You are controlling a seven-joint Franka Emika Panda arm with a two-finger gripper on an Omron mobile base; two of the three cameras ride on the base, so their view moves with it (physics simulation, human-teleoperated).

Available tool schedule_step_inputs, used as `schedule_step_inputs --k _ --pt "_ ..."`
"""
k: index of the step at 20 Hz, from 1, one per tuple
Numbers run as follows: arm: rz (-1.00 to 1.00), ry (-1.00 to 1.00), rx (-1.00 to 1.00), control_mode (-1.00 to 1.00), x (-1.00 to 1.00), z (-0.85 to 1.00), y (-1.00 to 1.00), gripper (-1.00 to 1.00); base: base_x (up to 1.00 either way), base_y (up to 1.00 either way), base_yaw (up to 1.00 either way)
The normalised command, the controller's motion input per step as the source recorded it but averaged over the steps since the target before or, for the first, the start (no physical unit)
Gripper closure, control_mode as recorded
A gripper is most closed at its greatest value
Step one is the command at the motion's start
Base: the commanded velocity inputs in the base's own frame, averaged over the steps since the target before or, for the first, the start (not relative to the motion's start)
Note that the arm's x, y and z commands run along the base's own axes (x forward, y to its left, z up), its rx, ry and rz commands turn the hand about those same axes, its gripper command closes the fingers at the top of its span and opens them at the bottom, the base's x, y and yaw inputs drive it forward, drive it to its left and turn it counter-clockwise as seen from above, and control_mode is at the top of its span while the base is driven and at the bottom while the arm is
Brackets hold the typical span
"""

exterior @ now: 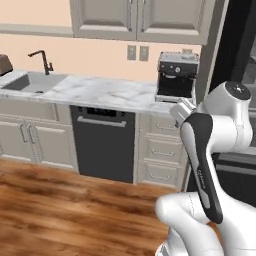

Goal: Place the bowl with the onion and mushroom on the top shelf of the fridge. Place the bowl with the chicken drumsticks on the second highest shelf of the fridge.

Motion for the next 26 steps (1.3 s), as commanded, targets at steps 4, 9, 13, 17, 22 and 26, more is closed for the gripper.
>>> schedule_step_inputs --k 4,9,13,17,22,26 --pt "0.00 0.00 0.00 1.00 0.00 0.00 0.00 -1.00 1.00 0.68 -0.09" --pt "0.00 0.00 0.00 1.00 0.00 0.00 0.00 -1.00 1.00 0.79 -0.14" --pt "0.00 0.00 0.00 1.00 0.00 0.00 0.00 -1.00 1.00 1.00 -0.24" --pt "0.00 0.00 0.00 1.00 0.00 0.00 0.00 -1.00 1.00 1.00 -0.25" --pt "0.00 0.00 0.00 1.00 0.00 0.00 0.00 -1.00 0.75 1.00 -0.12" --pt "0.00 0.00 0.00 1.00 0.00 0.00 0.00 -1.00 0.07 1.00 0.00"
